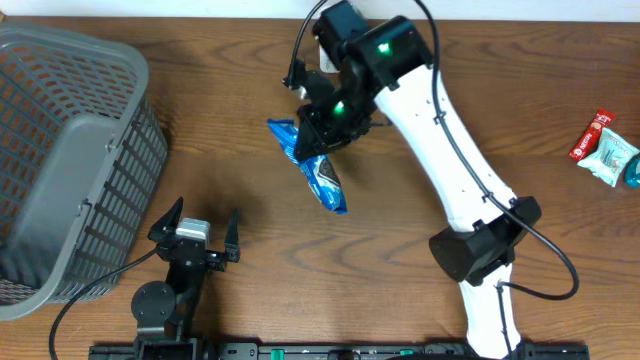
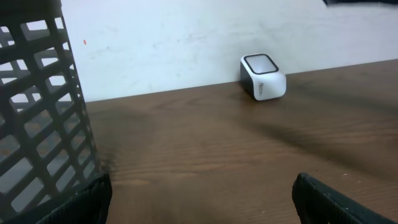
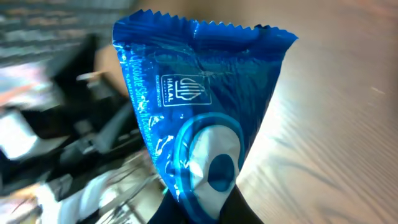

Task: Scan the item barcode
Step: 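Lift the Oreo pack with the right gripper toward the scanner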

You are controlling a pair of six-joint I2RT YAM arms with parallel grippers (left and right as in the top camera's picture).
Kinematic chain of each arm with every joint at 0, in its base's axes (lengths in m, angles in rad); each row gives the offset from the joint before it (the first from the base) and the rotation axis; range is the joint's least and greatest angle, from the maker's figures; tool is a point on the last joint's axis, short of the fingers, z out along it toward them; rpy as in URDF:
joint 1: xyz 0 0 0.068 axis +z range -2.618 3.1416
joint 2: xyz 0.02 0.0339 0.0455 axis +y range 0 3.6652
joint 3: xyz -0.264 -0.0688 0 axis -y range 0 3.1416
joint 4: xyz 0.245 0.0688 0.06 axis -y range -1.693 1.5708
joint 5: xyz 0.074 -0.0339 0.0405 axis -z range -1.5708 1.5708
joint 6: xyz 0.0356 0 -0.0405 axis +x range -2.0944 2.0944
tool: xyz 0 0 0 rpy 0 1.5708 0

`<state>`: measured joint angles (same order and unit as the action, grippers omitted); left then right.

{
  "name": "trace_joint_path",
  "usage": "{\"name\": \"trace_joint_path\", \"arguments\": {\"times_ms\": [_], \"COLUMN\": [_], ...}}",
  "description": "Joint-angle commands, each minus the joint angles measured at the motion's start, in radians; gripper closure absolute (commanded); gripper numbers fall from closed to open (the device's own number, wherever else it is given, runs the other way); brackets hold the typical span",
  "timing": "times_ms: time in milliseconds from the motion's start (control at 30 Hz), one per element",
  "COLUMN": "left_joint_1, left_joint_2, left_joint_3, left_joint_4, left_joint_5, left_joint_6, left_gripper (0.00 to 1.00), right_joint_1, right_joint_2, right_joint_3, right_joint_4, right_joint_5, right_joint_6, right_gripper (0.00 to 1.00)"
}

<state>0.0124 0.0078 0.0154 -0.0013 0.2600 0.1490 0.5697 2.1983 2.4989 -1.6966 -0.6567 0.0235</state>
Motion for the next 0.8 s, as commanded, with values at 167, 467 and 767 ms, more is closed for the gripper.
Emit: {"name": "trace_joint_path", "arguments": {"times_ms": [167, 467, 767], "left_joint_1": [0.004, 0.004, 0.004], "left_joint_2": [0.003, 0.002, -0.006], "left_joint_3": [-0.011, -0.011, -0.011], "left_joint_4": [-0.043, -0.043, -0.043], "left_joint_5": [0.020, 0.020, 0.020], "left_joint_6": [-0.016, -0.016, -0.016], "left_gripper": [0.07, 0.07, 0.07], "right_joint_1": [-0.184, -0.296, -0.320], "right_joint_2": [-0.018, -0.002, -0.002], "right_joint_3": [-0.298, -0.740, -0.796], "right_joint_4": [0.000, 0.125, 0.126], "right_joint_5": [-0.658, -0.905, -0.905], "right_joint_6": [-0.554, -0.611, -0.412], "right_gripper": [0.99, 0.99, 0.99]}}
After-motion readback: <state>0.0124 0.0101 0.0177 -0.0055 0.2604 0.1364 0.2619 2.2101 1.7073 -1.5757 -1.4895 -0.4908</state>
